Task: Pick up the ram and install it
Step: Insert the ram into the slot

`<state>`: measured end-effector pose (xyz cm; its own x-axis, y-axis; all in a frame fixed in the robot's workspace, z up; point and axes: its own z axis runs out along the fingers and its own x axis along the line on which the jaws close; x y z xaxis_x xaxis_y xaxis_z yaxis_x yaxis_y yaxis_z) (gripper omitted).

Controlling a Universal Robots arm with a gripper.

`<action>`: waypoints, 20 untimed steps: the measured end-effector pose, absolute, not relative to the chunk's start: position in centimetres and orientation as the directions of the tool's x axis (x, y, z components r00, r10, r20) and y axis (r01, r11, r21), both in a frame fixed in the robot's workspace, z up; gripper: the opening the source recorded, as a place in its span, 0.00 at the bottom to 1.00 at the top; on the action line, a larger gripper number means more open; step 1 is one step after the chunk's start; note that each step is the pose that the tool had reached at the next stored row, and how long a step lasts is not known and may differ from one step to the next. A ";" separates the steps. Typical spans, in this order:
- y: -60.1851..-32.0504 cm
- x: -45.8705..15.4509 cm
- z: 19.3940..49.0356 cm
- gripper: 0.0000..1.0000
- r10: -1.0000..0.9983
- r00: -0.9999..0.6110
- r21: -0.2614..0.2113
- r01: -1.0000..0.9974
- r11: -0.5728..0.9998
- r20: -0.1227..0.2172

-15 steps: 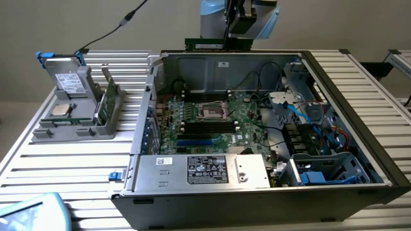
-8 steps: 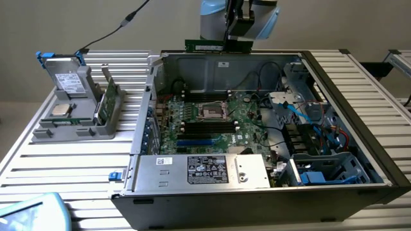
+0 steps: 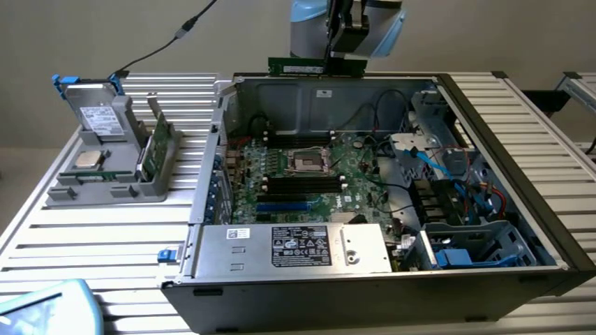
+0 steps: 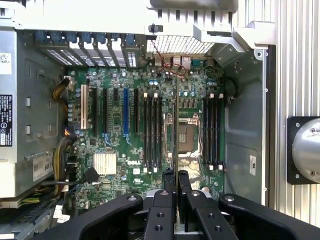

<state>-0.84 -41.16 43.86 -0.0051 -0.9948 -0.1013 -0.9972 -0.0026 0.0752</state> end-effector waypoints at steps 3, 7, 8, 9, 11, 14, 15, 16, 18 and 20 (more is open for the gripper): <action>-41.2 -0.8 43.9 0.14 -0.995 -0.005 0.075 -0.997 -0.002 -0.101; -41.2 -0.8 43.9 0.14 -0.995 -0.005 0.075 -0.997 -0.002 -0.101; -41.2 -0.9 43.9 0.14 -0.995 -0.005 0.074 -0.997 -0.002 -0.101; -41.2 -1.0 43.8 0.14 -0.995 -0.004 0.073 -0.997 -0.003 -0.100; -41.1 -1.3 43.6 0.14 -0.995 -0.003 0.070 -0.998 -0.004 -0.098; -41.0 -1.7 43.2 0.14 -0.995 -0.001 0.064 -0.998 -0.005 -0.096; -41.0 -1.8 43.1 0.14 -0.995 0.000 0.059 -0.998 -0.005 -0.096; -41.0 -1.9 43.0 0.14 -0.995 0.000 0.054 -0.999 -0.005 -0.095; -41.0 -2.1 42.8 0.14 -0.996 0.001 0.047 -0.999 -0.005 -0.094; -41.0 -2.3 42.6 0.14 -0.996 0.001 0.042 -0.999 -0.005 -0.092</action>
